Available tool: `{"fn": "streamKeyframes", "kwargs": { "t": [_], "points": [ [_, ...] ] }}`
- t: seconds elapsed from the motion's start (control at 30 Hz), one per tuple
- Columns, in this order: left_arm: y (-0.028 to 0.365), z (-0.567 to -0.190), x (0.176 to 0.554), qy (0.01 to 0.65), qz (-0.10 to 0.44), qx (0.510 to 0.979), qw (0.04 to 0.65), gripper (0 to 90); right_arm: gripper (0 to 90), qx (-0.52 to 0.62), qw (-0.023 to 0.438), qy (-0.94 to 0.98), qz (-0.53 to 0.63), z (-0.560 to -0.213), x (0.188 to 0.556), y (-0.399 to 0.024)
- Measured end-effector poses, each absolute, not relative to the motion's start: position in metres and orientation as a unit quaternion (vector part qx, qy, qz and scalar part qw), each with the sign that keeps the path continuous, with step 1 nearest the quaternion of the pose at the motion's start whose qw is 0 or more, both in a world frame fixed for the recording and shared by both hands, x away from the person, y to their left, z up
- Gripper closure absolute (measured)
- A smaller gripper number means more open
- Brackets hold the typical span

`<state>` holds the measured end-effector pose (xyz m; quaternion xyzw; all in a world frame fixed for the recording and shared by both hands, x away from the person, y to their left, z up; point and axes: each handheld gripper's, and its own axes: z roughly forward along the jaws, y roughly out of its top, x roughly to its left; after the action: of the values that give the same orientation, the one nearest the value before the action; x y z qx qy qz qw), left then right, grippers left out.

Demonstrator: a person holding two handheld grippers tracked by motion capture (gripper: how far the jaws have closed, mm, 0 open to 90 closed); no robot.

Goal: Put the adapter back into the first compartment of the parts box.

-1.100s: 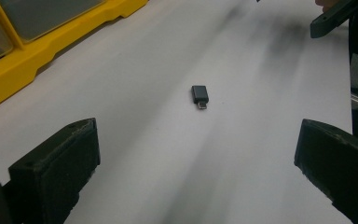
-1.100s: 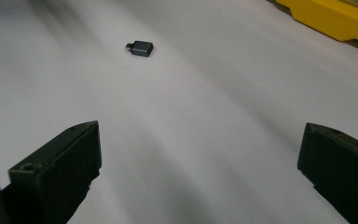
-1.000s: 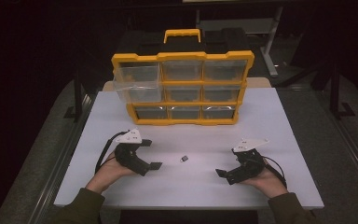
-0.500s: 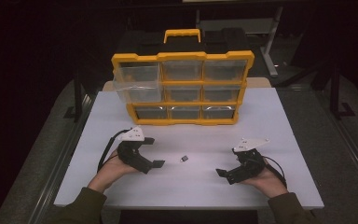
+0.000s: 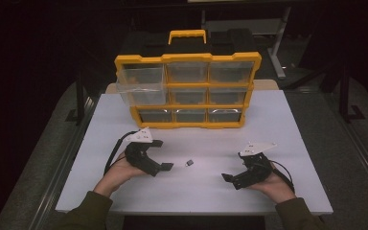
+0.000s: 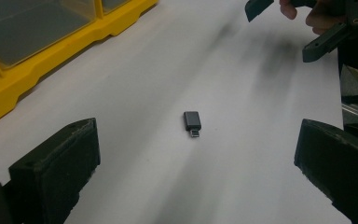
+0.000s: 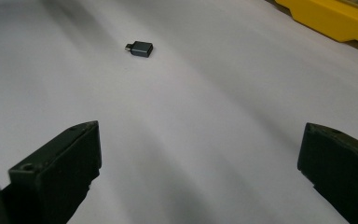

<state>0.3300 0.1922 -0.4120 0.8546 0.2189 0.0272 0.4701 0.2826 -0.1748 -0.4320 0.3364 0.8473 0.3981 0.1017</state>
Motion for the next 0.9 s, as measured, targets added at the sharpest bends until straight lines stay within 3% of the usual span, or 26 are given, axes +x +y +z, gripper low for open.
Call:
{"fn": "streamKeyframes", "kwargs": {
  "t": [0.9],
  "points": [
    [0.162, -0.409, 0.344, 0.213, 0.019, 0.861, 0.461, 0.0, 0.0, 0.336, 0.099, 0.847, 0.399, -0.432, 0.283, -0.175]
  ]
}}
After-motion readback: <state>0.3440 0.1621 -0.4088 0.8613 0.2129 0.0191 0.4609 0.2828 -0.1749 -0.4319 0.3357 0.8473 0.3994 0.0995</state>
